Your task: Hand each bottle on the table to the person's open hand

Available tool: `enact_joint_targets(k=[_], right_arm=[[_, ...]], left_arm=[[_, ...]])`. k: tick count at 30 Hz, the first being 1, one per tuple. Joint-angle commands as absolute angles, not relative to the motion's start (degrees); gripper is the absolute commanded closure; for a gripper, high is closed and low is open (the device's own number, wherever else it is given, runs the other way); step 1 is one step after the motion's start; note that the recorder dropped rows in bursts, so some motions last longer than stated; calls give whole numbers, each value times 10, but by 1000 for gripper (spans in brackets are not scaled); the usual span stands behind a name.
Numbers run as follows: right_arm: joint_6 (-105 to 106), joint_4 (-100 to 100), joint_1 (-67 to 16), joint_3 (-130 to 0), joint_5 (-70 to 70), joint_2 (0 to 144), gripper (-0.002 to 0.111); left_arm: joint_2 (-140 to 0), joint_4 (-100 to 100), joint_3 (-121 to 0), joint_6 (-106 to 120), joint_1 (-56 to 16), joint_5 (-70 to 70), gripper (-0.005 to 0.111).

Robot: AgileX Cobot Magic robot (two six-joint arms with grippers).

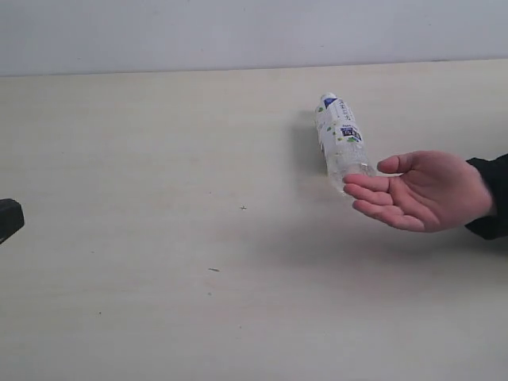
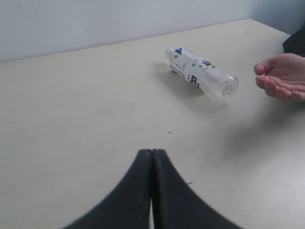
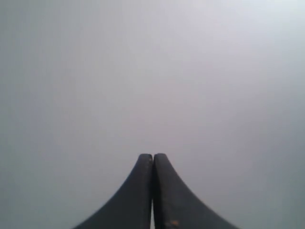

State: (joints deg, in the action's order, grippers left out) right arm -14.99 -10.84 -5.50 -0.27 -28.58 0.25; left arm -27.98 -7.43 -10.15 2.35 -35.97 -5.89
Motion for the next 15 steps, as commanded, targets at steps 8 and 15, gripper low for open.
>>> enact_joint_targets(k=[8, 15], right_arm=[[-134, -99, -53, -419, -19, 441, 108], [-56, -83, -53, -683, 339, 753, 108]], left_arm=[[-277, -76, -100, 27, -358, -52, 107], [-277, -76, -100, 27, -358, -52, 107]])
